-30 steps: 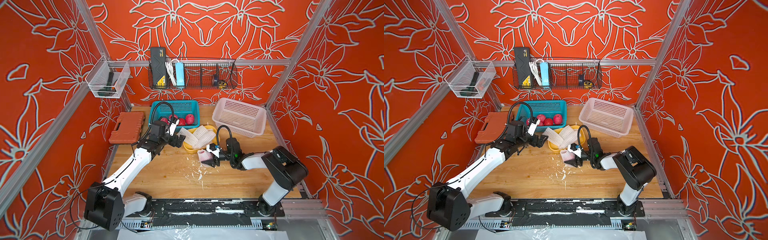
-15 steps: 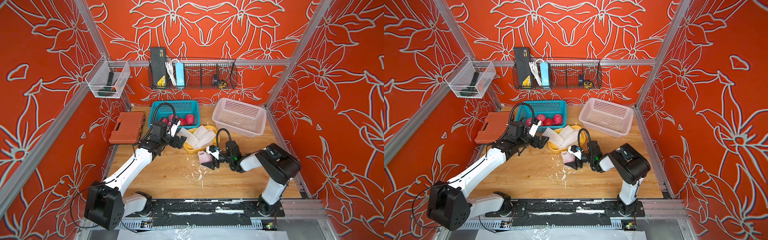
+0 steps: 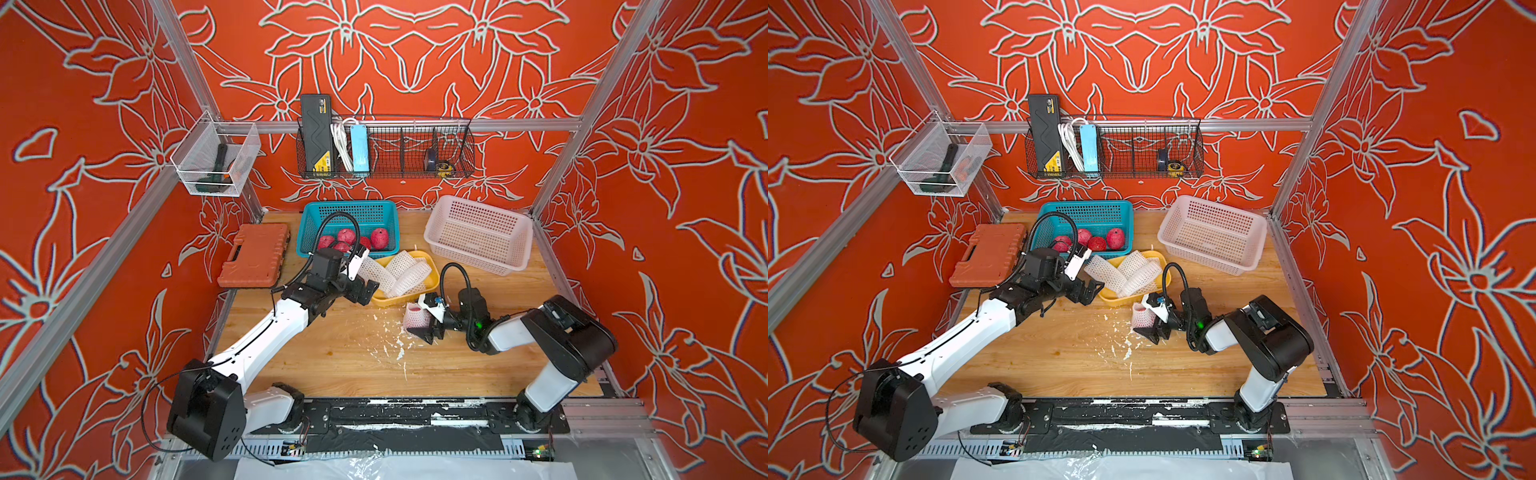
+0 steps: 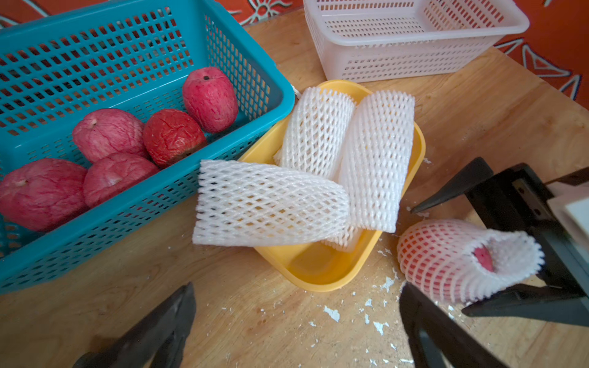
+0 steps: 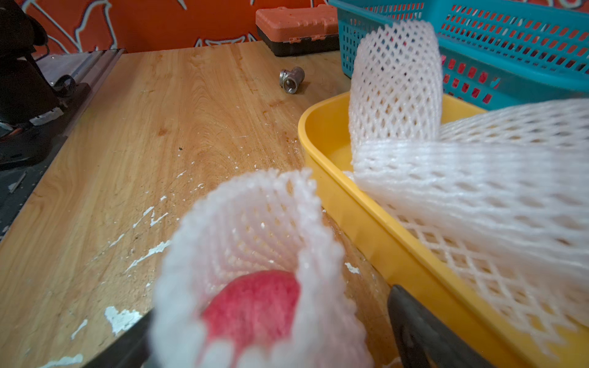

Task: Remove foam nets from apples
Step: Place the apple at the center of the board.

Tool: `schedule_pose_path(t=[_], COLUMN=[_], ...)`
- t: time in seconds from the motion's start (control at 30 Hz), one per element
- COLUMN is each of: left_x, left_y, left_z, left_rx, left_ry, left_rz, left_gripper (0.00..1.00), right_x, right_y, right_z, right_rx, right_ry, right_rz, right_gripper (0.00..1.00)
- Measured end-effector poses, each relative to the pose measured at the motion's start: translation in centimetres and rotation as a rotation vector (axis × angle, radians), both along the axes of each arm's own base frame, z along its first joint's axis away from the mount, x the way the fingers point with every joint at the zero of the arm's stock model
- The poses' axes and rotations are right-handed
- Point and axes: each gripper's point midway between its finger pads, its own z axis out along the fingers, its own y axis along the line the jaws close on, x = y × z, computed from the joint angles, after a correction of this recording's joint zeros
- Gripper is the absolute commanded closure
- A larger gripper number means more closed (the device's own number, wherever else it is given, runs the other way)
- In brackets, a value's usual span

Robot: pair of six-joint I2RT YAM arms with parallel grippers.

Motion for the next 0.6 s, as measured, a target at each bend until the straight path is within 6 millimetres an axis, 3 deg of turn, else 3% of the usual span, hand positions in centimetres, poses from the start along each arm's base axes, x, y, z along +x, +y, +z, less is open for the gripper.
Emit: schedule_pose_path(t=[0.13,0.4,0.6], left_x=[-1.2,-5.4,-7.7], left_y=[-1.6,-5.4,-8.4], left_z=[-0.5,-2.8,-2.8], left_rx=[0.005,0.005,-0.011], left_ry=[0.003,0.044,0.02], left_rz=[-0.082,-0.305,-0.468], left_gripper=[0.02,0.07,0.13], right_x=[-0.2,-0.7,-1.2], right_y=[-0.3,-1.0,-1.3], right_z=[0.3,0.1,1.6], right_rx=[-0.02,-0.067,-0.085], right_ry=[-0.001,0.021,0.002], right_rz=[-0.006,-0.014,-0.001], right_gripper=[0.02,0.02,0.02])
